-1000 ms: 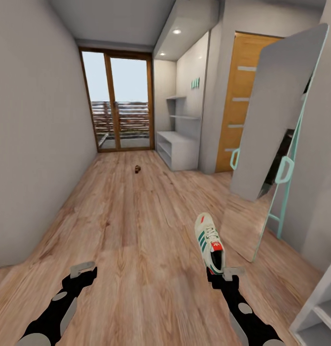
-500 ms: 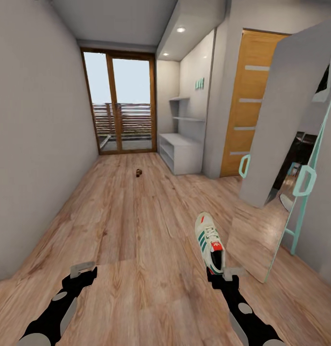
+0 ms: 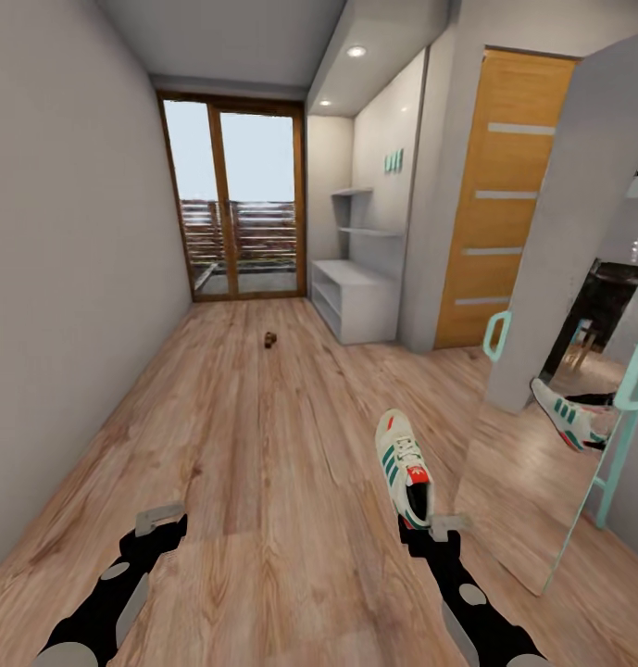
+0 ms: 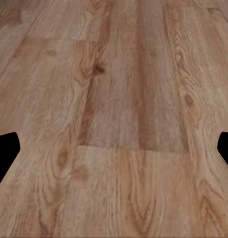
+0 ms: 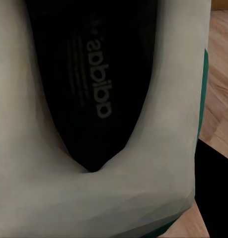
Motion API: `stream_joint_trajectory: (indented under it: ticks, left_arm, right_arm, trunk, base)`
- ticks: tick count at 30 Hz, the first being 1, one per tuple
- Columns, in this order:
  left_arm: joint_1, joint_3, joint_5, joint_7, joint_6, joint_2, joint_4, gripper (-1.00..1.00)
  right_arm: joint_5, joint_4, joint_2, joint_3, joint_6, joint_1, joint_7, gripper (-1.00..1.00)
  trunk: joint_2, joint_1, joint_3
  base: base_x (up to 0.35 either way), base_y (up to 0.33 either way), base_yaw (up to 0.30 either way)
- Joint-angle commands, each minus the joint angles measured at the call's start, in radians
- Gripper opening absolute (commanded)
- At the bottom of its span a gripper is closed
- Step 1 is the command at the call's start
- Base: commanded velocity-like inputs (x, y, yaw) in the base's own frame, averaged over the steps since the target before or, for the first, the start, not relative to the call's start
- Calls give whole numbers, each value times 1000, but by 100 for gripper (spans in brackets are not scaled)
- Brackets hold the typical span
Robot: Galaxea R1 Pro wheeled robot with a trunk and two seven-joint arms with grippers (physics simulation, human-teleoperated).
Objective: Pick up the two gym shoes and the two sandals from the corridor floor and place them onto the hallstand (shoe rack) in the corridor, making sure they are on the rack and not on the floor. Arrange them so the two gym shoes are next to each other and the two sandals are next to each other.
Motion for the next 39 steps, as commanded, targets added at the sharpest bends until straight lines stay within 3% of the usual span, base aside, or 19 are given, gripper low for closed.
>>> stream_joint_trajectory:
  ticks: [1, 39]
  left_arm:
    - [-1, 1, 0, 0, -3, 0, 1, 100]
    - [-1, 1, 0, 0, -3, -1, 1, 100]
  right_arm:
    - [0, 1, 0, 0, -3, -1, -1, -100]
    - [0, 68, 0, 2, -3, -1, -1, -100]
  trunk:
    - [0, 0, -1]
    - [0, 0, -1]
  base:
    - [346, 0, 1]
    - [346, 41, 0]
